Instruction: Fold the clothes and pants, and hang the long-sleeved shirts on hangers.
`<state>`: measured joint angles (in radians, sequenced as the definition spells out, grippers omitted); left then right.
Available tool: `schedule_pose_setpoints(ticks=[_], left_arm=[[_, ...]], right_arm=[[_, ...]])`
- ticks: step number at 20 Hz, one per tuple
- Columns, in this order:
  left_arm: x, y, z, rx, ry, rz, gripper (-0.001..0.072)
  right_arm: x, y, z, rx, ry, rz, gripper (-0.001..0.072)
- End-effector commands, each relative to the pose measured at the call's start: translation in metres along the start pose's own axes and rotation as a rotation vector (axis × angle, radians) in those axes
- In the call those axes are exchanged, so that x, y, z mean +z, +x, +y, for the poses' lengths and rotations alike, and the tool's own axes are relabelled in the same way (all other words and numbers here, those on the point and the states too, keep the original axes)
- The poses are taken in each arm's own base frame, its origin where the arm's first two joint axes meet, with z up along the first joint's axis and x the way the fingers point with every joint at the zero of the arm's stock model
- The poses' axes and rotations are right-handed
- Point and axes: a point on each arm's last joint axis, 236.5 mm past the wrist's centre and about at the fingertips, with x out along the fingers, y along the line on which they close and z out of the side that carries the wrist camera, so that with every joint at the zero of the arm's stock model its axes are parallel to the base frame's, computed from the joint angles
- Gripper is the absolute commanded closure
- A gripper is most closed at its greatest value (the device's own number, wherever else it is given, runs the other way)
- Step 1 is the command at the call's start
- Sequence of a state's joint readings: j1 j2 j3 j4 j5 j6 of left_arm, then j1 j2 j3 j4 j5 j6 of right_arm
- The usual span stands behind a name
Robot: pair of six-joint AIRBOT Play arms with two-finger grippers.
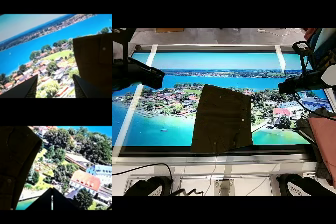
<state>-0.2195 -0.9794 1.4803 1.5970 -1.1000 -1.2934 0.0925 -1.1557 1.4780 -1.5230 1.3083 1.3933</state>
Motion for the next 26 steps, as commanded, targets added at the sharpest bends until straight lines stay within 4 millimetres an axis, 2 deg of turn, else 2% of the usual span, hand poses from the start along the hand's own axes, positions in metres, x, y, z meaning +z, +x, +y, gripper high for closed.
schedule_pose_setpoints(ticks=[1, 12, 15, 17, 18, 20, 22, 24, 26], left_arm=[[0.0, 0.0, 0.001, 0.001, 0.0, -0.001, 0.0231], [0.0, 0.0, 0.001, 0.001, 0.0, -0.001, 0.0231], [0.001, 0.0, 0.0, -0.002, -0.003, -0.002, 0.0231], [0.001, 0.0, -0.009, -0.038, -0.02, -0.003, 0.0231], [0.003, -0.001, -0.013, -0.056, -0.03, -0.012, 0.0231], [0.001, 0.0, -0.015, -0.066, -0.033, -0.002, 0.0232], [-0.006, 0.0, -0.016, -0.067, -0.029, 0.028, 0.0233], [-0.007, 0.001, -0.017, -0.07, -0.029, 0.033, 0.0234], [-0.007, 0.001, -0.018, -0.072, -0.047, 0.035, 0.0235]], right_arm=[[0.0, 0.0, 0.0, 0.0, 0.001, 0.0, 0.066], [0.0, 0.0, 0.0, 0.001, 0.001, 0.0, 0.066], [0.011, 0.0, -0.001, -0.005, 0.002, -0.045, 0.066], [0.013, 0.0, -0.002, -0.009, 0.0, -0.055, 0.066], [0.007, 0.001, -0.006, -0.024, -0.006, -0.029, 0.066], [-0.024, 0.005, -0.016, -0.045, -0.091, 0.108, 0.0662], [-0.067, 0.022, -0.018, 0.01, -0.071, 0.256, 0.0661], [-0.123, 0.048, -0.002, 0.14, 0.025, 0.401, 0.0662], [-0.183, 0.066, 0.035, 0.342, 0.099, 0.541, 0.0661]])
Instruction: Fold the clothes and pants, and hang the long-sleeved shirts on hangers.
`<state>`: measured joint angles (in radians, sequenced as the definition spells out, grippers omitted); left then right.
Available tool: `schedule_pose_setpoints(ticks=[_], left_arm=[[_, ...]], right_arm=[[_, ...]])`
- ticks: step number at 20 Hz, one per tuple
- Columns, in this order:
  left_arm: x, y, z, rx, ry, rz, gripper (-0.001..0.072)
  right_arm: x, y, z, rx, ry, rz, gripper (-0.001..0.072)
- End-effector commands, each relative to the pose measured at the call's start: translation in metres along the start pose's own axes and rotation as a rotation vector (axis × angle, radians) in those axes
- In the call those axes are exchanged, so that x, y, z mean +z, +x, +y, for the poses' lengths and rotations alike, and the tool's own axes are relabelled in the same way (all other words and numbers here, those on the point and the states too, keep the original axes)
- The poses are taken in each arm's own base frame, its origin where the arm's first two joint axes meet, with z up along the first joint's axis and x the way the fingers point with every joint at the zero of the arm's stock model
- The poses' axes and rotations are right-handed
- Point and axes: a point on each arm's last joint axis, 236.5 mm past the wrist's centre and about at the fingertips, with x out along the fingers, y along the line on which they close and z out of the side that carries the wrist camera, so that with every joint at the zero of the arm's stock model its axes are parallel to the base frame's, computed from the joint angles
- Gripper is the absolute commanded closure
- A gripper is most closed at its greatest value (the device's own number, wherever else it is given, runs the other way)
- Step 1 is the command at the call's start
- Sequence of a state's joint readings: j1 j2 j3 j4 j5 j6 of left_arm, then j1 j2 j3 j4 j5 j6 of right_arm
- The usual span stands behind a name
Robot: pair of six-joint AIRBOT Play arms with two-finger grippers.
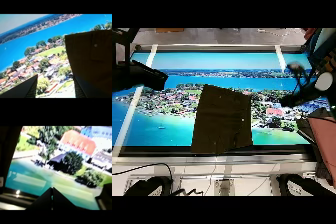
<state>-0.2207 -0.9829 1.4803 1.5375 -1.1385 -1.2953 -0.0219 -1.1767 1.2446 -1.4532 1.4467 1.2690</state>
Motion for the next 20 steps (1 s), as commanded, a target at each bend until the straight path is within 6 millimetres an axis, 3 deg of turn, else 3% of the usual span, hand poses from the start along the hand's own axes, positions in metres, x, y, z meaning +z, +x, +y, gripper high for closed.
schedule_pose_setpoints(ticks=[1, 2, 3, 5, 9, 12, 13, 17, 18, 20], left_arm=[[-0.002, 0.0, -0.001, -0.002, -0.028, 0.011, 0.0282], [-0.003, 0.001, 0.0, 0.002, -0.026, 0.013, 0.0432], [-0.004, 0.003, 0.0, 0.001, -0.026, 0.017, 0.0473], [-0.01, 0.01, -0.002, -0.01, -0.032, 0.047, 0.0472], [-0.039, 0.041, 0.002, -0.025, -0.052, 0.182, 0.0453], [-0.061, 0.063, 0.002, -0.064, -0.101, 0.27, 0.0317], [-0.066, 0.069, 0.001, -0.086, -0.108, 0.288, 0.0317], [-0.089, 0.084, -0.002, -0.207, -0.16, 0.358, 0.0315], [-0.096, 0.085, -0.001, -0.239, -0.199, 0.373, 0.0266], [-0.116, 0.09, 0.005, -0.266, -0.285, 0.407, 0.0253]], right_arm=[[-0.076, 0.056, 0.062, 0.378, 0.052, 0.207, 0.0661], [-0.088, 0.064, 0.089, 0.506, 0.061, 0.217, 0.066], [-0.094, 0.073, 0.108, 0.593, 0.093, 0.207, 0.0582], [-0.099, 0.097, 0.121, 0.631, 0.195, 0.178, 0.0227], [-0.114, 0.125, 0.128, 0.638, 0.303, 0.18, 0.0208], [-0.103, 0.136, 0.131, 0.668, 0.377, 0.161, 0.0209], [-0.099, 0.14, 0.132, 0.683, 0.404, 0.158, 0.0216], [-0.103, 0.157, 0.142, 0.756, 0.435, 0.211, 0.0227], [-0.101, 0.159, 0.145, 0.779, 0.456, 0.213, 0.0227], [-0.097, 0.164, 0.148, 0.804, 0.491, 0.217, 0.0231]])
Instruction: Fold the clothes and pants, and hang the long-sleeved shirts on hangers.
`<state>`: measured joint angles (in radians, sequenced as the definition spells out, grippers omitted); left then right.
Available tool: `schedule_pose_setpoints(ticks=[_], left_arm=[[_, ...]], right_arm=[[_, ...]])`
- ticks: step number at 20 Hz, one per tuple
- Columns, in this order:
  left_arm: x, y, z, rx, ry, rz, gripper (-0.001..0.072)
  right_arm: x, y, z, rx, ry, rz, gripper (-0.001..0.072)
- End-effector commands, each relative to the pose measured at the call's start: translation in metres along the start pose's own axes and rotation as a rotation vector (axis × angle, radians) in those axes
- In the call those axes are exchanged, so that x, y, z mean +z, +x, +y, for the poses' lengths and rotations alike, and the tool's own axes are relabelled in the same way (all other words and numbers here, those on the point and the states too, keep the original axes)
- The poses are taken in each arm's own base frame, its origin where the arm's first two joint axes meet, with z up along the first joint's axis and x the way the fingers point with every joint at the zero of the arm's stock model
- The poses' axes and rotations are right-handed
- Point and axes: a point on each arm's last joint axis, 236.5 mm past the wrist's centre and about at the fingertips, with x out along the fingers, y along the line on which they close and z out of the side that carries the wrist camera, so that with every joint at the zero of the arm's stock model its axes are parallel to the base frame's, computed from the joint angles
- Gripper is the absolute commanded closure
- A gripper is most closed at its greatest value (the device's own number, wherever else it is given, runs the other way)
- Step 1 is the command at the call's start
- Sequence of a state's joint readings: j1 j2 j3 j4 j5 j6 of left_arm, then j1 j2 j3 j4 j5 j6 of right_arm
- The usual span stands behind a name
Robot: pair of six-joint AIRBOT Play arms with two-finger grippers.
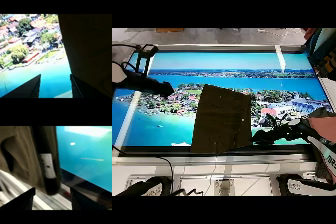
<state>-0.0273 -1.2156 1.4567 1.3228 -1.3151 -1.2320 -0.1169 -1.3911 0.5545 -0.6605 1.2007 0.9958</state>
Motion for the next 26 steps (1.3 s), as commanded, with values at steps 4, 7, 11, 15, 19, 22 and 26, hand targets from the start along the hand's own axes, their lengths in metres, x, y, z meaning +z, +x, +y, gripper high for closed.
schedule_pose_setpoints(ticks=[4, 7, 11, 15, 19, 22, 26], left_arm=[[-0.069, 0.039, 0.023, -0.146, -0.234, 0.146, 0.0253], [-0.127, 0.067, 0.012, -0.217, -0.277, 0.274, 0.0253], [-0.193, 0.098, -0.033, -0.389, -0.339, 0.384, 0.0254], [-0.243, 0.115, -0.058, -0.449, -0.371, 0.457, 0.0253], [-0.274, 0.125, -0.069, -0.452, -0.398, 0.492, 0.0254], [-0.28, 0.13, -0.088, -0.515, -0.447, 0.467, 0.0254], [-0.293, 0.137, -0.095, -0.51, -0.491, 0.464, 0.0255]], right_arm=[[0.01, 0.012, 0.002, 0.071, 0.021, -0.017, 0.0283], [0.009, 0.014, 0.007, 0.085, -0.001, -0.015, 0.0343], [-0.003, 0.027, 0.017, 0.074, -0.098, 0.036, 0.047], [-0.005, 0.028, 0.026, 0.105, -0.126, 0.04, 0.066], [-0.004, 0.027, 0.034, 0.135, -0.115, 0.034, 0.066], [0.0, 0.026, 0.038, 0.154, -0.104, 0.018, 0.066], [0.003, 0.026, 0.041, 0.167, -0.097, 0.007, 0.0659]])
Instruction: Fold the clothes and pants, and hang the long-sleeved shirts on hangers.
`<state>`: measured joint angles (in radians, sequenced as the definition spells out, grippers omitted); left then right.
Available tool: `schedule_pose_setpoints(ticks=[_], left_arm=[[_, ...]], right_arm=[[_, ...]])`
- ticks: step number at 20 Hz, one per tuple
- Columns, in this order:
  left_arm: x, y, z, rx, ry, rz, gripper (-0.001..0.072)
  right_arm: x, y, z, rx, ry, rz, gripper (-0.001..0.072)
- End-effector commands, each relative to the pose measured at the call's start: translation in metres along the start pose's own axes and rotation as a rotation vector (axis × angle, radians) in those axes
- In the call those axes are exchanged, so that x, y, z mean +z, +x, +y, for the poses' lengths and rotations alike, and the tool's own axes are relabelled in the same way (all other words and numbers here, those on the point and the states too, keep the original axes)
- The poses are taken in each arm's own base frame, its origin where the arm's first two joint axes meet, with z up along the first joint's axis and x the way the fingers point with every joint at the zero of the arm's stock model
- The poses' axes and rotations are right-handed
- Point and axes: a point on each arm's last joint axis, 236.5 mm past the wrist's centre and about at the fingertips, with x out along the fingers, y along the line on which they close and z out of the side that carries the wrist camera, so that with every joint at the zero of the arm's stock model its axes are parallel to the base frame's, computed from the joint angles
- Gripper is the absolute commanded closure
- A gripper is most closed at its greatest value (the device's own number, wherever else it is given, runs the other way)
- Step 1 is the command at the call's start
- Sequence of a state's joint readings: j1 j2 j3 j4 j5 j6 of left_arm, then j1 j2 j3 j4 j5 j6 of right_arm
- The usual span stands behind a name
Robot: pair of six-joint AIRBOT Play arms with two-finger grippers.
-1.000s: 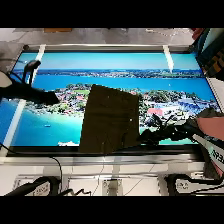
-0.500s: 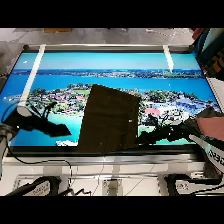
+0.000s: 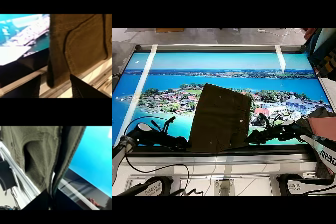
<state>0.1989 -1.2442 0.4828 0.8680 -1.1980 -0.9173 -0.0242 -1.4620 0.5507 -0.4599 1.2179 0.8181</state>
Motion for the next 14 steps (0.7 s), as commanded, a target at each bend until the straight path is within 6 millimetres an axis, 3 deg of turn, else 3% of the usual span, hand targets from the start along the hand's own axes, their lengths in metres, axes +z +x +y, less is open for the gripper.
schedule_pose_setpoints(ticks=[1, 4, 6, 8, 10, 12, 14], left_arm=[[-0.007, 0.013, 0.008, 0.013, -0.019, -0.013, 0.0261], [-0.007, 0.02, -0.004, -0.019, 0.017, -0.019, 0.0449], [0.007, 0.021, -0.014, -0.05, 0.057, -0.077, 0.0669], [0.033, 0.012, -0.037, -0.133, 0.078, -0.177, 0.067], [0.061, -0.011, -0.059, -0.171, 0.129, -0.268, 0.0671], [0.088, -0.051, -0.086, -0.158, 0.251, -0.367, 0.0671], [0.113, -0.108, -0.125, -0.119, 0.391, -0.518, 0.0671]], right_arm=[[0.003, 0.0, 0.003, 0.013, 0.003, -0.011, 0.0659], [0.003, 0.0, 0.003, 0.012, 0.003, -0.013, 0.066], [0.003, 0.0, 0.004, 0.014, 0.002, -0.011, 0.066], [0.002, -0.004, 0.015, 0.038, -0.043, 0.001, 0.066], [0.009, -0.015, 0.037, 0.06, -0.126, -0.007, 0.0662], [0.024, -0.035, 0.066, 0.047, -0.247, -0.067, 0.0662], [0.038, -0.063, 0.107, 0.024, -0.405, -0.159, 0.0663]])
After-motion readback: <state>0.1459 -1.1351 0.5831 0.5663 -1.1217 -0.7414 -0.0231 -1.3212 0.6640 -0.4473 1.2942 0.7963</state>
